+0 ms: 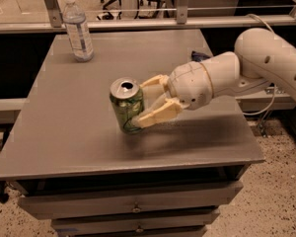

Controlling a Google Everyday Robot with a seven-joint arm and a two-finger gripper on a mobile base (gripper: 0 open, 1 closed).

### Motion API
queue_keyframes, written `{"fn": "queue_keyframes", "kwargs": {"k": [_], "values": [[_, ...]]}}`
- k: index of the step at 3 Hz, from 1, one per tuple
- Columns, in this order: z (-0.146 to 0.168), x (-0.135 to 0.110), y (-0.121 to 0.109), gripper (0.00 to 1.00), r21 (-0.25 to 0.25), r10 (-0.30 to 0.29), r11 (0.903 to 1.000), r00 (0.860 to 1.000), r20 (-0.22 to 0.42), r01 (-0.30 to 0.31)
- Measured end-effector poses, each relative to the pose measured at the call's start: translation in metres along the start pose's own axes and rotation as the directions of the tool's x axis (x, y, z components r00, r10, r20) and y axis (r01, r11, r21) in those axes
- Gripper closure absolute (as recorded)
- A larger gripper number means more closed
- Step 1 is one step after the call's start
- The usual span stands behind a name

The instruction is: Move green can near blue plastic bottle

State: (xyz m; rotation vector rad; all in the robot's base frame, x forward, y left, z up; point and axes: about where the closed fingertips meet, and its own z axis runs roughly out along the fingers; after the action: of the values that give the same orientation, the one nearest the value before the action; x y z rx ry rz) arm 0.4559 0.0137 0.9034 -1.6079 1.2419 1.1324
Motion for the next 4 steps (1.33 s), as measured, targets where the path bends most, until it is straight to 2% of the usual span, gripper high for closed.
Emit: {"fn": "queue_keyframes", "kwargs": {"k": [1, 2, 3, 4], "values": [[-0.068, -0.004, -0.025, 1.0, 0.15, -0.009, 0.9884, 0.996, -0.091, 0.022], [-0.082, -0.013, -0.033, 1.0, 0.184, -0.028, 0.9818, 0.995, -0.1, 0.046], [-0.081, -0.013, -0.033, 1.0, 0.186, -0.028, 0.9816, 0.995, -0.097, 0.045], [-0.066, -0.022, -0.065, 1.0, 0.216, -0.072, 0.9729, 0.996, -0.05, 0.081]]}}
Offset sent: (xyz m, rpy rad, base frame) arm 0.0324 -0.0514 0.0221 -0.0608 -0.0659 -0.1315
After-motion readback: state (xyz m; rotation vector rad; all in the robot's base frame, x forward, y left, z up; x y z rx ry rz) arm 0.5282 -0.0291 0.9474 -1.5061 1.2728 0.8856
